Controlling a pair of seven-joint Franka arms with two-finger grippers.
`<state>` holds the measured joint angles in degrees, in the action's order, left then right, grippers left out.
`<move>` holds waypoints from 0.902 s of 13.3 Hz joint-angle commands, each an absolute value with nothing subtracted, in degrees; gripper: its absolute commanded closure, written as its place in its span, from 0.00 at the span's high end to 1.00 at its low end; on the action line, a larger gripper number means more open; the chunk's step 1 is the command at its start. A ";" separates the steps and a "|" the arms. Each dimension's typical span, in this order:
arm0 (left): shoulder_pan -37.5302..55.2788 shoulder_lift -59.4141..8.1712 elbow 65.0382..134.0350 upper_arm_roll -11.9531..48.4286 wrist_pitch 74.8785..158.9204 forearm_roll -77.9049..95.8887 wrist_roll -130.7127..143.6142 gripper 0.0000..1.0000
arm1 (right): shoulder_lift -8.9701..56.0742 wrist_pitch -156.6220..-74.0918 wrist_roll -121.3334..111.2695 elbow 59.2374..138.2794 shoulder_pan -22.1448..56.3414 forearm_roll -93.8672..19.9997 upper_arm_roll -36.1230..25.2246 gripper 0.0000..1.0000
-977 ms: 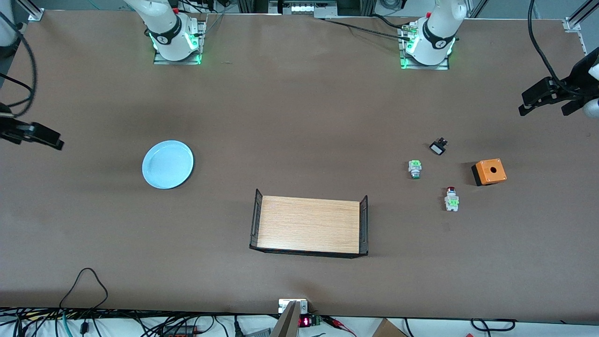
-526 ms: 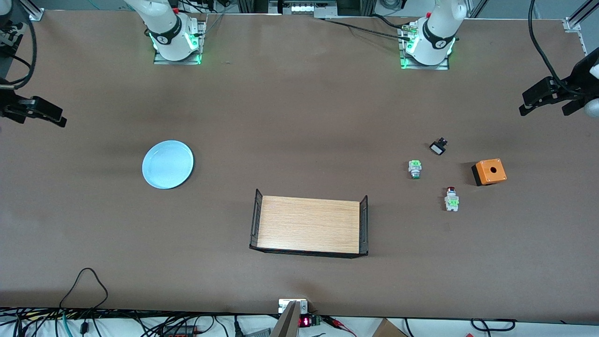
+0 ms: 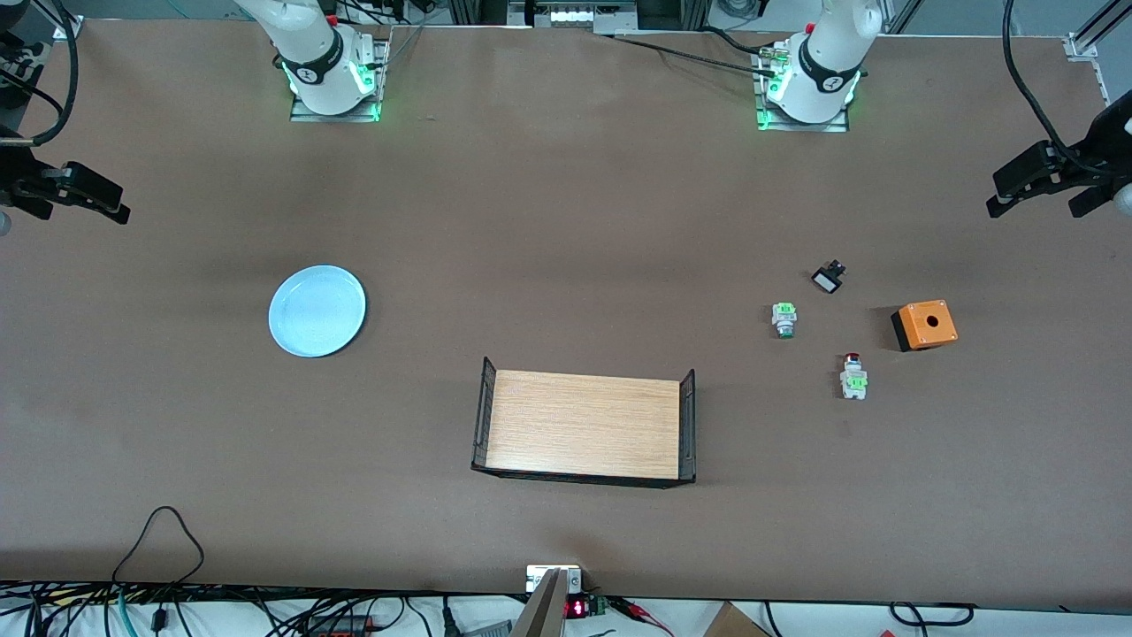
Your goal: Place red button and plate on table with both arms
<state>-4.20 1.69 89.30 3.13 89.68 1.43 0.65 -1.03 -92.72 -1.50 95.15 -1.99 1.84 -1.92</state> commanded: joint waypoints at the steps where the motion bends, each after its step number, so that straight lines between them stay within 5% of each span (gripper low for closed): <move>1: -4.66 0.62 87.28 3.08 88.42 2.90 -0.70 1.00 | -0.97 -91.85 -2.29 94.57 -2.02 1.06 -1.67 1.00; 12: -4.75 0.70 87.28 2.99 88.51 3.43 -0.70 1.00 | 0.09 -90.18 0.35 93.16 -2.02 1.14 -1.58 1.00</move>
<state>-4.33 1.68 89.30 2.98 89.68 2.45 0.65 -0.48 -91.65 1.25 94.75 -1.98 1.83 -1.72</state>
